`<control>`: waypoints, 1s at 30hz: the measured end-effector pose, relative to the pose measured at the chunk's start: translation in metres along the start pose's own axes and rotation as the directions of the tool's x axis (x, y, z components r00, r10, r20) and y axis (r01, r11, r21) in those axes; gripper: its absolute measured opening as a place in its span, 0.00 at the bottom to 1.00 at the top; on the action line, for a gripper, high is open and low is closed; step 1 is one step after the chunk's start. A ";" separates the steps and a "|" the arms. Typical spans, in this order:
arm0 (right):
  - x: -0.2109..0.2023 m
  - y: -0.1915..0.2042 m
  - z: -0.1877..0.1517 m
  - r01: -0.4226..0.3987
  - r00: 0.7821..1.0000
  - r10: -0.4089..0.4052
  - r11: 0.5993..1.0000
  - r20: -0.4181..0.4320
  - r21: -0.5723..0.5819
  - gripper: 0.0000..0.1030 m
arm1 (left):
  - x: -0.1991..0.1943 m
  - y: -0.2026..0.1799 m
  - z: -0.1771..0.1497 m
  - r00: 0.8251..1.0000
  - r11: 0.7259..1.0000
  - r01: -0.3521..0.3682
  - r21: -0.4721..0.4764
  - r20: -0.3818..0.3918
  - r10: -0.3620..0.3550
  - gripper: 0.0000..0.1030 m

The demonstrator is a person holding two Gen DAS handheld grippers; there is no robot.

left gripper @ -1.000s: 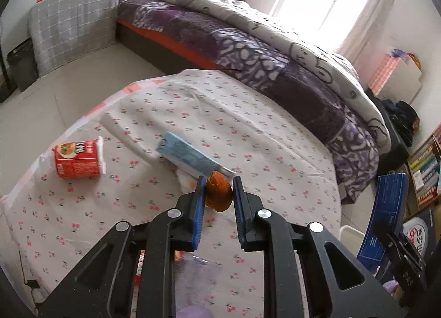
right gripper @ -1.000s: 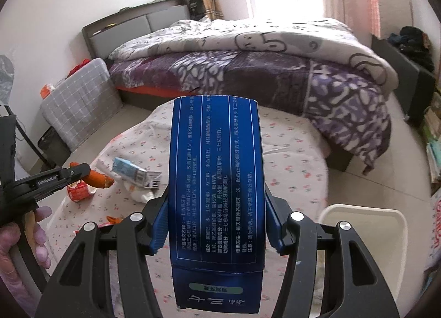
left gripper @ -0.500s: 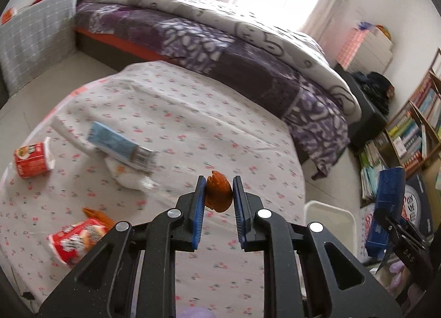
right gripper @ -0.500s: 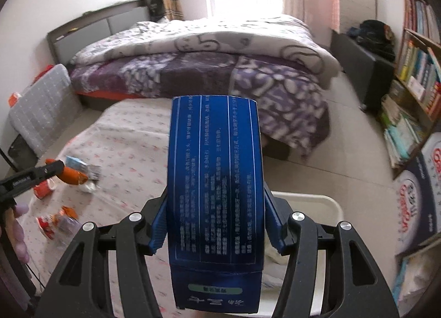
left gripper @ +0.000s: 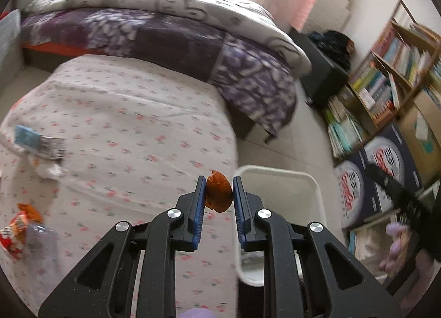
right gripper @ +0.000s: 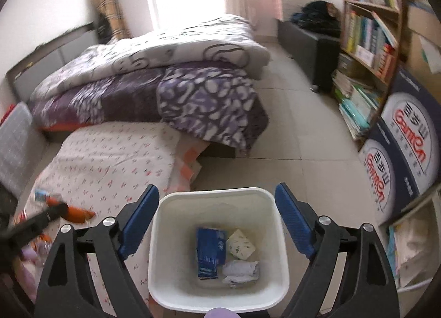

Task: Collect trash
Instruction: 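Lower the orange peel into the white bin and open the left tool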

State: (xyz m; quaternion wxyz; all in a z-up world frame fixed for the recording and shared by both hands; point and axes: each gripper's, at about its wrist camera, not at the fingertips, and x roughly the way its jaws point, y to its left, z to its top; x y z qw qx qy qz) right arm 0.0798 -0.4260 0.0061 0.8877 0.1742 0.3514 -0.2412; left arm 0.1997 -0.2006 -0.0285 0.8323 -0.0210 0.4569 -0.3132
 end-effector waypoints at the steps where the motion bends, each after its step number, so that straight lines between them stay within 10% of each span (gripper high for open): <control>1: -0.001 -0.004 0.001 0.001 1.000 -0.001 1.000 0.001 0.016 0.82 | 0.004 -0.007 -0.002 1.000 1.000 0.010 0.012 -0.011 -0.009 0.19; 14: -0.007 -0.048 0.013 0.021 0.999 -0.024 0.990 0.021 0.141 0.82 | 0.035 -0.076 -0.012 0.978 0.980 0.189 0.062 -0.101 -0.182 0.20; 18: -0.007 -0.054 0.014 0.025 0.999 -0.029 0.987 0.023 0.156 0.83 | 0.040 -0.083 -0.014 0.969 0.973 0.227 0.049 -0.115 -0.220 0.53; 30: -0.001 -0.001 0.011 -0.010 1.000 0.010 0.999 0.002 0.053 0.89 | 0.021 -0.046 -0.016 0.998 0.996 0.012 0.090 -0.056 -0.007 0.85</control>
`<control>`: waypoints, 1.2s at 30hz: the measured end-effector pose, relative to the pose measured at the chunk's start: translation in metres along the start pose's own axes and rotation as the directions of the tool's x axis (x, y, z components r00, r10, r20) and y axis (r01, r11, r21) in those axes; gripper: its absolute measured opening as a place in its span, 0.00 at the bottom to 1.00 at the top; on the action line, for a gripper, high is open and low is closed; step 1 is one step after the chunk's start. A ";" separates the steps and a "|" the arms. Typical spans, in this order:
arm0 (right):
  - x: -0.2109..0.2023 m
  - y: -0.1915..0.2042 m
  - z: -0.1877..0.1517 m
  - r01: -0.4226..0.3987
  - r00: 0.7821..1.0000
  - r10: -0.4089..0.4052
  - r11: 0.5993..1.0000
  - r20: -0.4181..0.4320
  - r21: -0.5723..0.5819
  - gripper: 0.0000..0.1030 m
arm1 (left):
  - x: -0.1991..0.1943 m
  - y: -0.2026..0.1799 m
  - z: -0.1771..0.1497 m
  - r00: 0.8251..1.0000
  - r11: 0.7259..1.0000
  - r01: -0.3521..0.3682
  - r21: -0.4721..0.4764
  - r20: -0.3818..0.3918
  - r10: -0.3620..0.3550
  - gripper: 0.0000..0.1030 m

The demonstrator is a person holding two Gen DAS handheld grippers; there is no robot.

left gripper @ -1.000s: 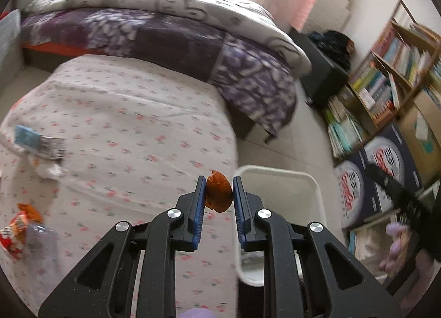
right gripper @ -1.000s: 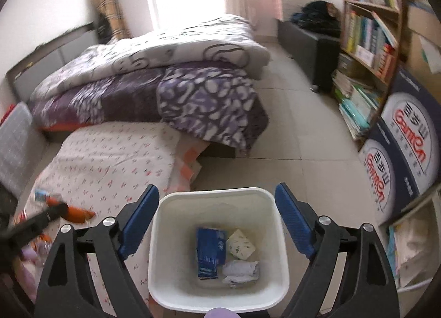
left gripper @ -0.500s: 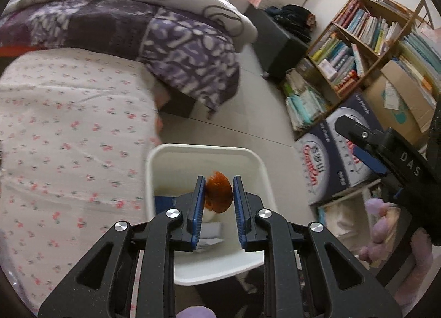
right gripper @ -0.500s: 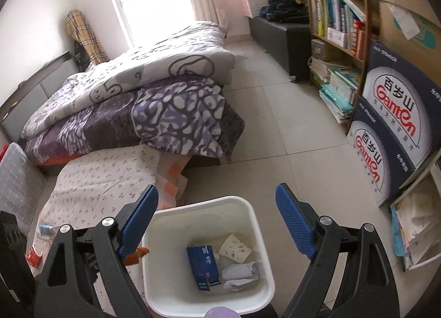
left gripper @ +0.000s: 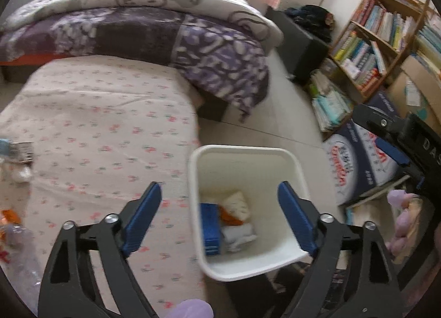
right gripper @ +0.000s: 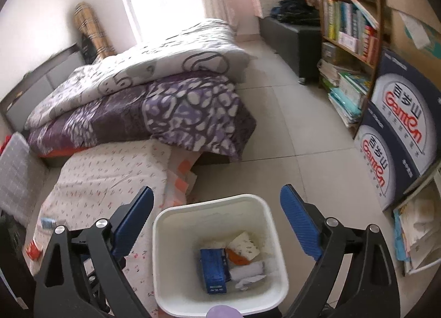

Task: Collect trash
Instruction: 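Lower the orange peel into the white bin and open the left tool, then grasp the red drink carton on the sheet with the left tool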

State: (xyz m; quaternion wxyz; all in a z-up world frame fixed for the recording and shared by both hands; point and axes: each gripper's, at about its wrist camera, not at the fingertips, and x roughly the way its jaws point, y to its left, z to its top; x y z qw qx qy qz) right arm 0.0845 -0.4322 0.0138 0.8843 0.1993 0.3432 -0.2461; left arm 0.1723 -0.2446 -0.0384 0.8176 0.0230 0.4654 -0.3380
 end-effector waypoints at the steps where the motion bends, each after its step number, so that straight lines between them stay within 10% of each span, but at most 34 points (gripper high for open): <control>1: 0.001 0.008 -0.002 -0.003 1.000 0.003 1.000 -0.005 -0.018 0.89 | -0.004 0.009 -0.001 1.000 1.000 -0.029 -0.008 0.008 0.029 0.89; 9: 0.012 0.071 -0.019 -0.046 0.998 0.040 0.990 -0.049 -0.136 0.91 | -0.018 0.072 -0.006 0.967 0.967 -0.254 -0.036 -0.045 0.252 0.93; 21: 0.033 0.140 -0.045 -0.139 0.983 0.104 0.961 -0.153 -0.239 0.91 | -0.076 0.206 -0.016 0.850 0.863 -0.502 -0.051 -0.210 0.482 0.93; 27: 0.042 0.166 -0.059 -0.183 0.969 0.129 0.948 -0.209 -0.262 0.91 | -0.092 0.243 -0.033 0.747 0.785 -0.613 0.085 -0.261 0.611 0.93; 36: 0.053 0.194 -0.074 -0.236 0.947 0.156 0.931 -0.280 -0.280 0.91 | -0.073 0.273 -0.056 0.685 0.760 -0.621 0.189 -0.340 0.644 0.87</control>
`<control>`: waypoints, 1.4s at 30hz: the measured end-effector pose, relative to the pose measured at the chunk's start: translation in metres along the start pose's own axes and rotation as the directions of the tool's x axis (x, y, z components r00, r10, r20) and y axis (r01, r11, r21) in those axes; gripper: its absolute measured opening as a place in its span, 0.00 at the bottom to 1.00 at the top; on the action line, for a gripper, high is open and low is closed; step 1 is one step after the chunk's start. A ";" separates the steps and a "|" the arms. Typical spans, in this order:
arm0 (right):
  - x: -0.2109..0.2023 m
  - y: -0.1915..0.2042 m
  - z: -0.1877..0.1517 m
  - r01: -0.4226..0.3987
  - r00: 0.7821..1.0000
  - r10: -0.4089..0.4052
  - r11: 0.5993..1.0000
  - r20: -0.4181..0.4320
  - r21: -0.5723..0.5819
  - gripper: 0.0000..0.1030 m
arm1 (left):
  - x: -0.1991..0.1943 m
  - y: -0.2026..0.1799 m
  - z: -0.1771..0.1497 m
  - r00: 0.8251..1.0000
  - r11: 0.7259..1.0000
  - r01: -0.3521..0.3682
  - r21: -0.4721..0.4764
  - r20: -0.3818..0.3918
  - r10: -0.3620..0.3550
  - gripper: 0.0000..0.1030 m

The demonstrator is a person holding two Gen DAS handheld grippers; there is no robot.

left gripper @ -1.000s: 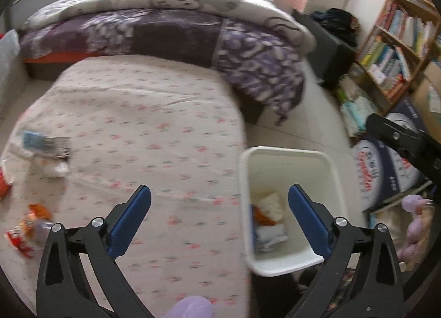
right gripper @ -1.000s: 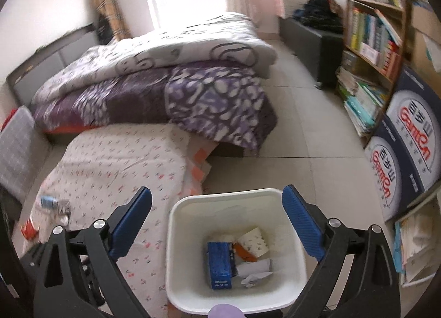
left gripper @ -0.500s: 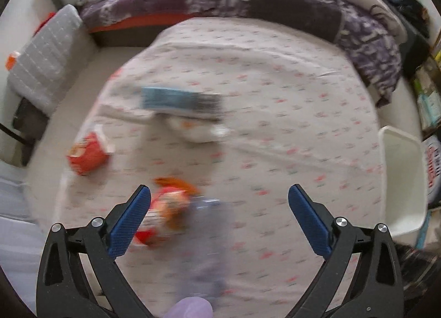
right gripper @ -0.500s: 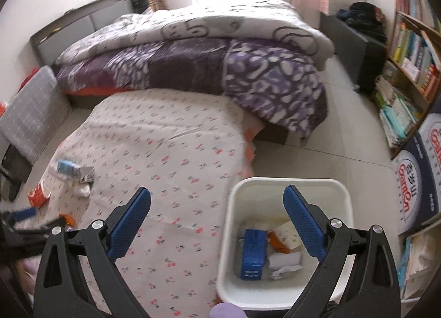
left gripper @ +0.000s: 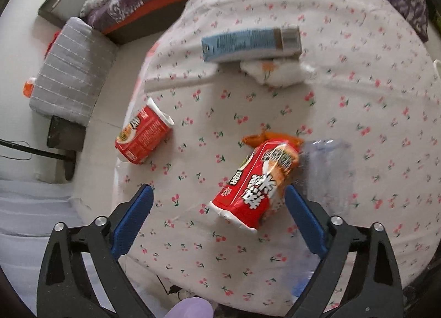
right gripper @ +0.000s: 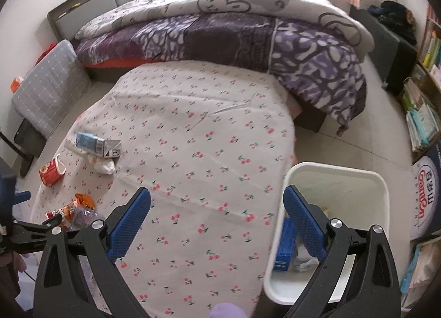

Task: Collect trash
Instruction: 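Grasp the red drink carton on the sheet with the left tool, then grasp the second orange peel with the right tool while the left tool holds the red carton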

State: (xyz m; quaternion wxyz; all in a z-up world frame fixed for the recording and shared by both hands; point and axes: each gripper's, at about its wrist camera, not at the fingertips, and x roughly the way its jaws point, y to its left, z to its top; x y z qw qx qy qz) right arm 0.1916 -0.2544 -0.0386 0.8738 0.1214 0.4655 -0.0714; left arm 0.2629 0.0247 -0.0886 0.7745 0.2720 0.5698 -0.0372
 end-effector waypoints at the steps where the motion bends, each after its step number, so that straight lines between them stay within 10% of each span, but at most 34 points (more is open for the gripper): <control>1: 0.002 0.002 0.000 -0.004 1.000 0.004 1.000 -0.007 -0.002 0.91 | 0.005 0.001 0.000 1.000 1.000 0.007 0.004 -0.012 -0.007 0.86; 11: 0.014 0.012 -0.003 -0.010 0.999 0.009 1.000 -0.046 -0.026 0.91 | 0.049 -0.023 -0.002 0.984 0.988 0.136 0.075 -0.122 -0.127 0.67; 16: 0.022 0.019 -0.004 -0.057 0.995 0.056 0.998 -0.085 -0.007 0.91 | 0.035 -0.009 -0.008 0.977 0.979 0.202 0.016 -0.073 -0.200 0.36; 26: 0.042 0.088 -0.024 -0.167 0.977 0.153 0.982 -0.146 -0.089 0.91 | -0.009 0.046 -0.035 0.961 0.946 0.267 -0.185 0.121 -0.247 0.34; 34: 0.080 0.207 -0.041 -0.209 0.977 0.144 0.812 -0.160 -0.546 0.79 | -0.075 0.125 -0.053 0.903 0.828 0.364 -0.426 0.380 -0.201 0.34; 42: 0.128 0.255 -0.050 -0.283 0.946 0.124 0.765 -0.299 -0.578 0.63 | -0.082 0.147 -0.051 0.884 0.780 0.399 -0.482 0.429 -0.186 0.35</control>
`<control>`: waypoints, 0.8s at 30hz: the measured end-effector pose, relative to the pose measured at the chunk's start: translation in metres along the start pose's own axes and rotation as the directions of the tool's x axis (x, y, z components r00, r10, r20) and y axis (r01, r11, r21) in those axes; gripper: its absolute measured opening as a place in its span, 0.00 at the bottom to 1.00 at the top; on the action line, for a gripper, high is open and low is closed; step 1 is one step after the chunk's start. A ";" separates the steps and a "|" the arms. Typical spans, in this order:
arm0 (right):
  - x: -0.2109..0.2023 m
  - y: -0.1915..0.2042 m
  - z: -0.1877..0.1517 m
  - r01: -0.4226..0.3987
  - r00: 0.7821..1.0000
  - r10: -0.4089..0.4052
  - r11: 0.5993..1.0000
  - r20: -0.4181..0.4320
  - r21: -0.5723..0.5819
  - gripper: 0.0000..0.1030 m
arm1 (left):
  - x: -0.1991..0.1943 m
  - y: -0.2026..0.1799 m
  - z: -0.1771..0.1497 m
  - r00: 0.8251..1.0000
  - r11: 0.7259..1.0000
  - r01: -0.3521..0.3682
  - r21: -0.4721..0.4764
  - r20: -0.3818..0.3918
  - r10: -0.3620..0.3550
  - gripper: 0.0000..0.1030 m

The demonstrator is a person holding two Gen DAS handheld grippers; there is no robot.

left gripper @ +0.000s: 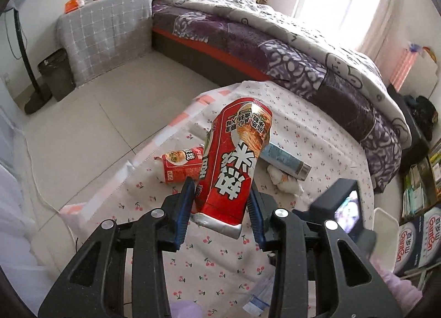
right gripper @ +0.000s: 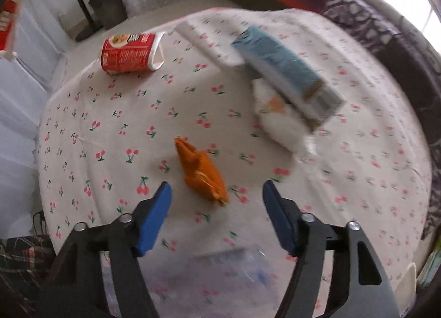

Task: Collect trash
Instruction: 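Grasp the second orange peel with the right tool while the left tool holds the red carton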

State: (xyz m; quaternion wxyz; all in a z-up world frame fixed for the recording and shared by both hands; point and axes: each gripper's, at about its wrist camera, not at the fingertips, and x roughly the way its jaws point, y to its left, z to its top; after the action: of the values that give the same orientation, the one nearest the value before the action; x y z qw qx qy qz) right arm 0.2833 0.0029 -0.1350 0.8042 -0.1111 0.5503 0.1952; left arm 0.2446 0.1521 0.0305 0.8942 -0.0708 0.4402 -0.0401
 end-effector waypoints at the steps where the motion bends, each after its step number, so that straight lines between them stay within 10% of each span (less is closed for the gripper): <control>1: 0.003 0.002 0.001 0.005 1.000 -0.006 1.000 -0.009 -0.008 0.62 | 0.001 0.001 -0.001 1.000 1.000 0.004 -0.002 -0.003 -0.004 0.35; 7: 0.014 0.005 0.007 0.015 1.000 -0.015 1.000 -0.010 -0.001 0.25 | 0.001 0.007 -0.002 1.000 1.000 0.000 -0.015 -0.003 0.000 0.35; 24: -0.112 -0.057 -0.003 0.011 0.937 -0.092 0.972 0.337 0.234 0.22 | 0.000 -0.016 0.000 0.998 1.000 0.015 -0.025 0.054 -0.014 0.35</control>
State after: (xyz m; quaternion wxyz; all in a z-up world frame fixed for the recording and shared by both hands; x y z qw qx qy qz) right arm 0.2698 -0.0713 -0.0338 0.9006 0.0038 0.4160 0.1256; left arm 0.2439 0.1359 0.0332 0.9044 -0.0865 0.4160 -0.0389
